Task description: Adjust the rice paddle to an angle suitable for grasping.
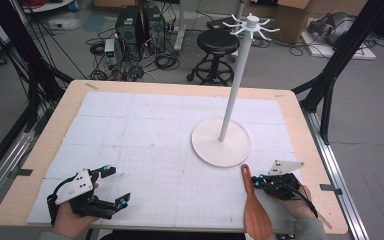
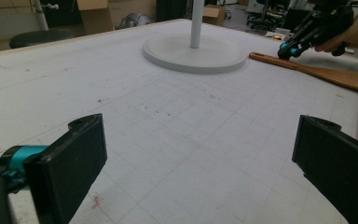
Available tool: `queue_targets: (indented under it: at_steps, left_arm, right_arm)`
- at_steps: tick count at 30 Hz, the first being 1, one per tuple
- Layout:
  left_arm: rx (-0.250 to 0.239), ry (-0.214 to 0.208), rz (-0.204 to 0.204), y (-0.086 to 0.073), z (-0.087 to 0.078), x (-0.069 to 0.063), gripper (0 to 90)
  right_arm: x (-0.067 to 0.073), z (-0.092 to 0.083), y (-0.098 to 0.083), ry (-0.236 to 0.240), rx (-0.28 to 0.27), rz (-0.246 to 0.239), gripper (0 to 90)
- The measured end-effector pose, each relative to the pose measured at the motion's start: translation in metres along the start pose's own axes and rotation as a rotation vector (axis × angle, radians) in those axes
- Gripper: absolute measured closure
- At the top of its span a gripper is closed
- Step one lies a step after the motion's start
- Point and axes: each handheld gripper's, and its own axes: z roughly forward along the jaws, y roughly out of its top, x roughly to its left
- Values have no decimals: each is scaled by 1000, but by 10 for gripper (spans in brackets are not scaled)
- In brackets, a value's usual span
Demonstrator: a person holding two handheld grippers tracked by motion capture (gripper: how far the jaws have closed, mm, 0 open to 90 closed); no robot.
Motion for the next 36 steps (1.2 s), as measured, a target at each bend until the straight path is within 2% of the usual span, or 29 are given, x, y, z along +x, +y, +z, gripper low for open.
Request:
queue_targets:
  at_steps: [10, 19, 21, 23, 24, 26, 28, 30, 31, 33, 35, 36]
  left_arm:
    - [4, -1, 0, 0, 1, -1, 34]
    - [0, 3, 0, 0, 0, 0, 34]
    - [0, 2, -1, 0, 0, 0, 34]
    - [0, 4, 0, 0, 0, 0, 35]
    - [-1, 3, 0, 0, 0, 0, 34]
    - [1, 3, 0, 0, 0, 0, 34]
    - [1, 5, -2, 0, -1, 0, 34]
    - [1, 5, -2, 0, -1, 0, 34]
    - [-1, 5, -2, 0, -1, 0, 34]
    - [1, 5, -2, 0, -1, 0, 34]
    - [2, 6, 2, 0, -1, 0, 34]
    - [2, 6, 2, 0, -1, 0, 34]
  right_arm:
    - [1, 8, 8, 28, 2, -10, 898]
    - [14, 22, 27, 65, 41, -78, 898]
    - [17, 24, 30, 92, 43, -88, 899]
    - [21, 26, 33, 81, 53, -106, 899]
    - [22, 27, 34, 98, 52, -105, 899]
    - [26, 29, 36, 97, 58, -123, 898]
    - [29, 30, 38, 125, 60, -126, 898]
    - [32, 32, 41, 118, 70, -144, 898]
    - [33, 32, 42, 132, 71, -148, 898]
    - [37, 34, 44, 126, 79, -160, 899]
    - [39, 35, 45, 146, 75, -157, 899]
    - [40, 36, 46, 142, 77, -172, 898]
